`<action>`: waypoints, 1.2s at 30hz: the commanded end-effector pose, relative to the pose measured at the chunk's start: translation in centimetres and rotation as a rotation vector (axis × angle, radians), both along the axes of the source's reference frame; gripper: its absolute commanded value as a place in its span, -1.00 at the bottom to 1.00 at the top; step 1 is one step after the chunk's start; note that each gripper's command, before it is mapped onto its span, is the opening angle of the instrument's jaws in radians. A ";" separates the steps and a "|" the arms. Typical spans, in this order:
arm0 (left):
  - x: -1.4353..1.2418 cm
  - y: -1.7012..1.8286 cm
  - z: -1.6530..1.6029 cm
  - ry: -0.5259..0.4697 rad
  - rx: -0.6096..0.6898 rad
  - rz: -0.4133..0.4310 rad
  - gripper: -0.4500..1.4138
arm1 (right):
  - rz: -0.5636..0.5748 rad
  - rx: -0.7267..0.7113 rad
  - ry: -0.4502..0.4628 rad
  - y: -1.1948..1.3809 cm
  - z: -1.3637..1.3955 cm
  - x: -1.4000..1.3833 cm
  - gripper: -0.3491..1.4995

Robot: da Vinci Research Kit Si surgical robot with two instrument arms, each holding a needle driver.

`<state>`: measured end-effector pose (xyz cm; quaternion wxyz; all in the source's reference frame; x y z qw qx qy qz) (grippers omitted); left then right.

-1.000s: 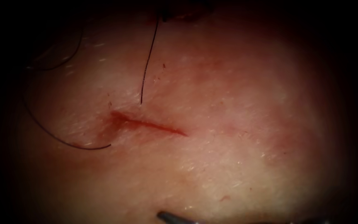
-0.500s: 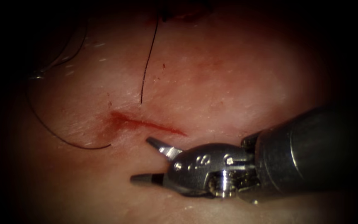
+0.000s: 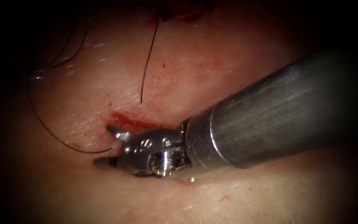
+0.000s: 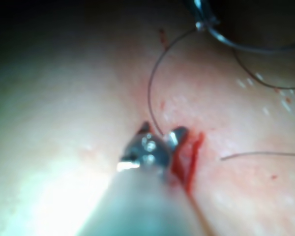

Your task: Wound Closure

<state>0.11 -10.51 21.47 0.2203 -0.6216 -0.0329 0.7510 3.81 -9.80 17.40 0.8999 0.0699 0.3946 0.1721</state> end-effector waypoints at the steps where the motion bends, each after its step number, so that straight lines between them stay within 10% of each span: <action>1: -0.11 -0.13 -0.01 -0.004 0.006 -0.001 -1.00 | -0.011 0.010 0.003 -0.11 0.03 0.09 0.27; 5: -0.11 -0.13 -0.01 -0.004 0.006 -0.001 -1.00 | -0.076 0.030 -0.007 -0.13 0.08 0.09 -1.00; 14: -0.11 -0.12 0.00 -0.008 0.012 0.000 -1.00 | -0.119 0.138 -0.005 -0.35 -0.25 -0.34 -1.00; 25: -0.09 -0.21 -0.06 -0.011 0.012 0.004 -1.00 | -0.131 0.171 0.035 -1.45 -1.90 -1.43 -1.00; 36: -0.06 -0.27 -0.09 -0.013 0.011 0.008 -1.00 | -0.101 0.174 0.109 -1.96 -2.72 -1.48 -0.98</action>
